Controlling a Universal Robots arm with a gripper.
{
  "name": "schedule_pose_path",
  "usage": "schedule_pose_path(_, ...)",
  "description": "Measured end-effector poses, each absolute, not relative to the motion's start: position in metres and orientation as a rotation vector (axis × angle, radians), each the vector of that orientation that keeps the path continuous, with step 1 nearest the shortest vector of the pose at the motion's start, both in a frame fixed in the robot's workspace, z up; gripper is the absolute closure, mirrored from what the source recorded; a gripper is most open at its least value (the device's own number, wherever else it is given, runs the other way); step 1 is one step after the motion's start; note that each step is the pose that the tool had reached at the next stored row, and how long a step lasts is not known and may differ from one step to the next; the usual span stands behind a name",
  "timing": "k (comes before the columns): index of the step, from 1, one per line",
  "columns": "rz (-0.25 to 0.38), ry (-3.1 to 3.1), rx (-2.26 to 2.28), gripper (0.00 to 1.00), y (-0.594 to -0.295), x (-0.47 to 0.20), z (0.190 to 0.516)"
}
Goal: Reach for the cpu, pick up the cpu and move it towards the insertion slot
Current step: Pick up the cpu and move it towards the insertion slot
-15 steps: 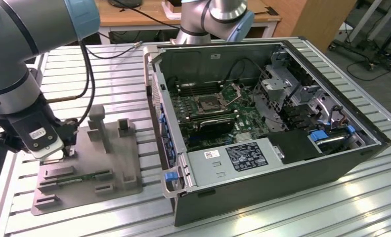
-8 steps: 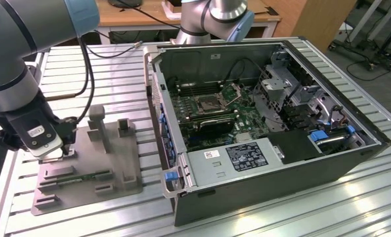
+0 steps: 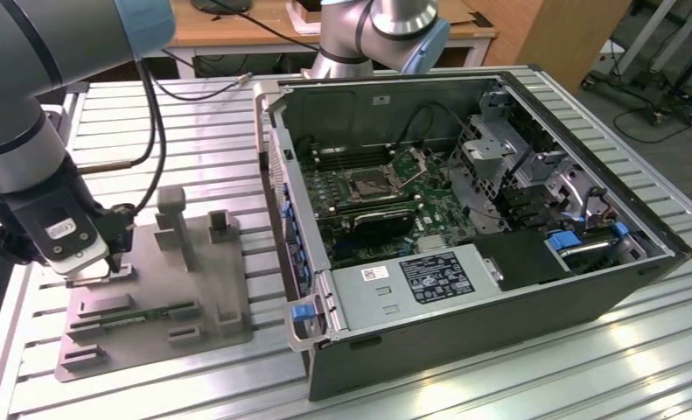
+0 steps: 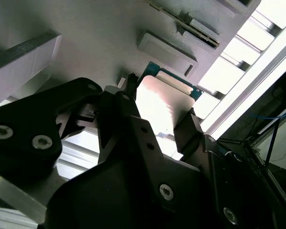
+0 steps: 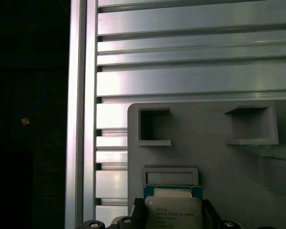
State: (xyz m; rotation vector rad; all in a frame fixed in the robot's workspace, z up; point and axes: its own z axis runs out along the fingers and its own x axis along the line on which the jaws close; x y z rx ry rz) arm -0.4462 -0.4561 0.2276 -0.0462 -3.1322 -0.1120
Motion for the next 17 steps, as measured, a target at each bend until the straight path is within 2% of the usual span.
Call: schedule_pose_path(17, -0.112, -3.133, -0.046, 0.45, -0.456, -0.446, 0.240)
